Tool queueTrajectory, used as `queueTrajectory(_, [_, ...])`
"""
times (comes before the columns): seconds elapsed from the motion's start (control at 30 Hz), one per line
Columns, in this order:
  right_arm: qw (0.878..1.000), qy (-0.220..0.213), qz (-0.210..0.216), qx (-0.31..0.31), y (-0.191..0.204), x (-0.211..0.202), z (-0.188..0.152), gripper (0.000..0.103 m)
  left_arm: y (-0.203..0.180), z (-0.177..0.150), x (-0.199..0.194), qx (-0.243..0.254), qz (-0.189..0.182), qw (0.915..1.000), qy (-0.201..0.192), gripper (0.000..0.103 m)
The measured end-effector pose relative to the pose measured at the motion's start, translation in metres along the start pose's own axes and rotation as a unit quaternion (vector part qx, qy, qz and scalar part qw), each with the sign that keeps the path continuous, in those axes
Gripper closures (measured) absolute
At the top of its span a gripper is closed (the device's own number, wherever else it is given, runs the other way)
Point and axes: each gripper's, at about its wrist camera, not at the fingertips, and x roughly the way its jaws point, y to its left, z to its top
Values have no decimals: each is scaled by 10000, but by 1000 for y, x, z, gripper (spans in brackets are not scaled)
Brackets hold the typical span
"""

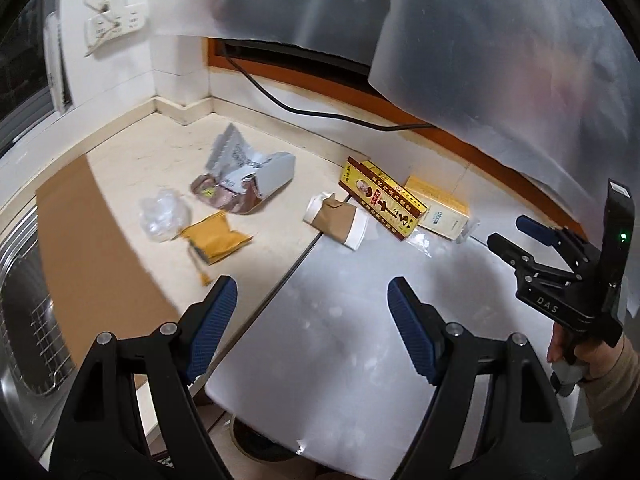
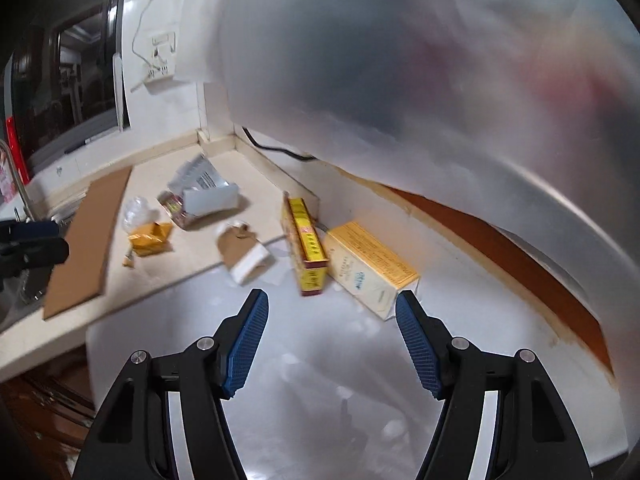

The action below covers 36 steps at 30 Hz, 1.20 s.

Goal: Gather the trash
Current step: 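Grasp the yellow-red box with the left tool while the right tool grasps the yellow box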

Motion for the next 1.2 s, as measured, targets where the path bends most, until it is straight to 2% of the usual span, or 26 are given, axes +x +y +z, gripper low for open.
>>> queueTrajectory(0.13, [9995, 162, -63, -274, -15, 40, -1, 35, -10, 13, 34, 11, 95, 9999, 64, 28])
queueTrajectory(0.27, [9992, 312, -41, -241, -28, 80, 2, 37, -11, 21, 68, -117, 170, 9997, 164, 28])
queueTrajectory(0.53, [9970, 536, -246, -503, -25, 143, 9, 39, -4, 29, 117, -343, 317, 9985, 297, 28])
queueTrajectory(0.6, [9958, 542, -423, -601, -25, 156, 10, 39, -2, 30, 125, -387, 336, 9982, 317, 28])
queueTrajectory(0.9, [9953, 561, -220, -754, -19, 172, 13, 39, 3, 39, 145, -440, 372, 9978, 313, 28])
queueTrajectory(0.97, [9906, 657, -462, -1110, -10, 176, 12, 45, 2, 40, 146, -416, 383, 9979, 301, 28])
queueTrajectory(1.03, [9862, 743, -741, -1280, -4, 176, 6, 45, 1, 40, 147, -385, 406, 9980, 284, 28])
queueTrajectory(1.13, [9894, 728, -801, -965, -11, 170, 2, 45, 1, 38, 148, -413, 370, 9980, 293, 28])
queueTrajectory(1.2, [9926, 723, -762, -610, -21, 165, -1, 51, 1, 36, 149, -439, 347, 9979, 321, 28])
